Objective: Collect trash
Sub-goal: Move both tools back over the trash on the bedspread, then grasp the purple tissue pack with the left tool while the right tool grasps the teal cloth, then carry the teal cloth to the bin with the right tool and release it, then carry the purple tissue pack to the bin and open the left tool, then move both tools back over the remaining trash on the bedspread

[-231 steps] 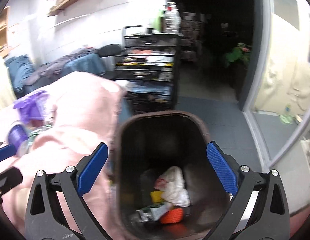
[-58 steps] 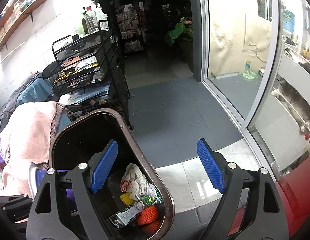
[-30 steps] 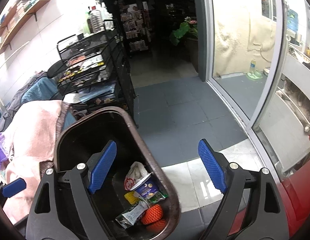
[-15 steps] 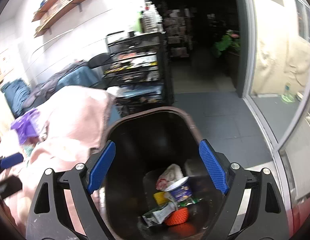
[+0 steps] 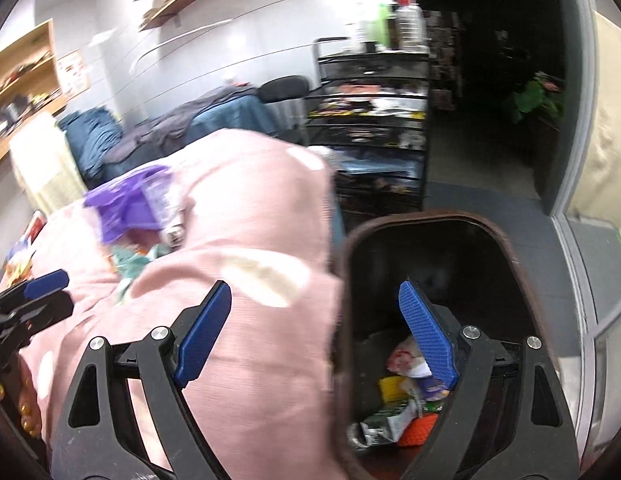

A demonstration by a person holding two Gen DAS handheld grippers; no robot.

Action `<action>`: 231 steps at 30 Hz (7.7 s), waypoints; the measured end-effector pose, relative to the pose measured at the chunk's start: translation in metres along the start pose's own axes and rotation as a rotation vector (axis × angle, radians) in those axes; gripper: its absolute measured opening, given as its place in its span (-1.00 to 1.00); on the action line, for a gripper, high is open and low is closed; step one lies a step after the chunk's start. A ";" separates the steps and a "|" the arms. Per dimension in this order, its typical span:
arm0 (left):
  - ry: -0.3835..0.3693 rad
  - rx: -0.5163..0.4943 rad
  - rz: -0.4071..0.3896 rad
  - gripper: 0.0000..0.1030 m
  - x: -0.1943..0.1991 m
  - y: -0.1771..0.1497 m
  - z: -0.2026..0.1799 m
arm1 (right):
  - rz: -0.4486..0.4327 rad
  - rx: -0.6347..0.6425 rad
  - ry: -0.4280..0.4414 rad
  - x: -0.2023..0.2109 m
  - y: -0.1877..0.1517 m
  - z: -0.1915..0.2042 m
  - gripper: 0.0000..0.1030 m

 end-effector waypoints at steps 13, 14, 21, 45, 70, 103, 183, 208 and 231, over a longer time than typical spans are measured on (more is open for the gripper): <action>0.122 0.060 -0.040 0.86 0.004 0.023 0.077 | 0.067 0.192 0.196 -0.033 0.018 0.101 0.65; 0.132 0.051 -0.039 0.84 0.001 0.028 0.081 | 0.075 0.203 0.205 -0.036 0.019 0.107 0.65; 0.120 0.064 0.005 0.72 -0.028 0.055 0.110 | 0.132 0.217 0.270 -0.052 0.022 0.129 0.65; 0.055 0.190 -0.116 -0.83 -0.009 0.071 0.125 | 0.284 0.399 0.245 -0.108 0.025 0.189 0.42; 0.119 0.231 -0.084 -0.13 0.012 0.027 0.136 | 0.288 0.270 0.245 -0.090 0.018 0.156 -0.79; 0.071 0.206 -0.189 -0.85 0.042 0.048 0.086 | 0.067 0.078 0.184 -0.013 0.019 0.072 -0.80; -0.161 -0.238 -0.006 -0.85 -0.065 0.013 -0.164 | 0.025 -0.388 -0.419 0.041 -0.049 -0.172 0.63; -0.139 -0.372 0.073 0.69 -0.087 -0.013 -0.195 | 0.015 -0.406 -0.411 0.044 -0.050 -0.175 0.70; -0.050 -0.153 -0.112 0.89 -0.019 0.000 -0.110 | -0.068 -0.263 -0.284 0.041 -0.037 -0.121 0.79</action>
Point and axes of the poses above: each gripper's, at about its wrist camera, not at the fingertips, and x roughly against the way its jaws point, z to its left, y to its top, the point moved 2 cm from there along -x, roughly the way its jaws point, and after that the axes turned 4 degrees about x, right-handed, at the moved point
